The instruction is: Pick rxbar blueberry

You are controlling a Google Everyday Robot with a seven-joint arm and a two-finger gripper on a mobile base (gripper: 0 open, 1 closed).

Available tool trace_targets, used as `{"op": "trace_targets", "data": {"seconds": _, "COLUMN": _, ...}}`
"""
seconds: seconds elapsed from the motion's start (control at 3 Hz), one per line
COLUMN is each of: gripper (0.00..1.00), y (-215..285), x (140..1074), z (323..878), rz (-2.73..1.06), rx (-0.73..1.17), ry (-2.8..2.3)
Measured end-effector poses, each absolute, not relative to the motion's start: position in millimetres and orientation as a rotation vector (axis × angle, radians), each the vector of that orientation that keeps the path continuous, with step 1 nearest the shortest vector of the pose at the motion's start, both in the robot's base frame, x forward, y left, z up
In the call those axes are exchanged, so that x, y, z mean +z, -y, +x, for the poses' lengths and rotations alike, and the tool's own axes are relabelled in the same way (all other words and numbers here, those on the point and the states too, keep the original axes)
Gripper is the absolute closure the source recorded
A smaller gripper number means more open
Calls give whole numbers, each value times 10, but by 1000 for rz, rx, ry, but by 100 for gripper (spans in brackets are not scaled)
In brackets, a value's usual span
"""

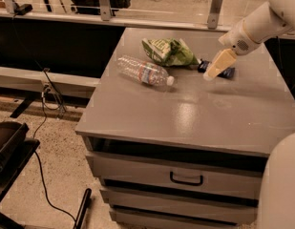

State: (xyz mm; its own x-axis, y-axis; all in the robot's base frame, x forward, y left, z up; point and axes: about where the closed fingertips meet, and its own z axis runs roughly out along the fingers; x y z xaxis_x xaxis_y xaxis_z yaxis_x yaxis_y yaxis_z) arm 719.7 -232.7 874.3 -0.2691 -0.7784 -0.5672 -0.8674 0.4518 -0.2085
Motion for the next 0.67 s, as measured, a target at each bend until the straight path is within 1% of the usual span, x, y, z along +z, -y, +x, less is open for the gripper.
{"op": "trace_targets", "data": {"seconds": 0.33, "gripper": 13, "y": 2406, "x": 8529, "z": 7285, "rz": -1357, "rx": 186, "ry": -2144}}
{"op": "trace_targets", "data": {"seconds": 0.67, "gripper": 32, "y": 2479, "x": 8341, "z": 7327, "rz": -1338, "rx": 224, "ry": -2187}}
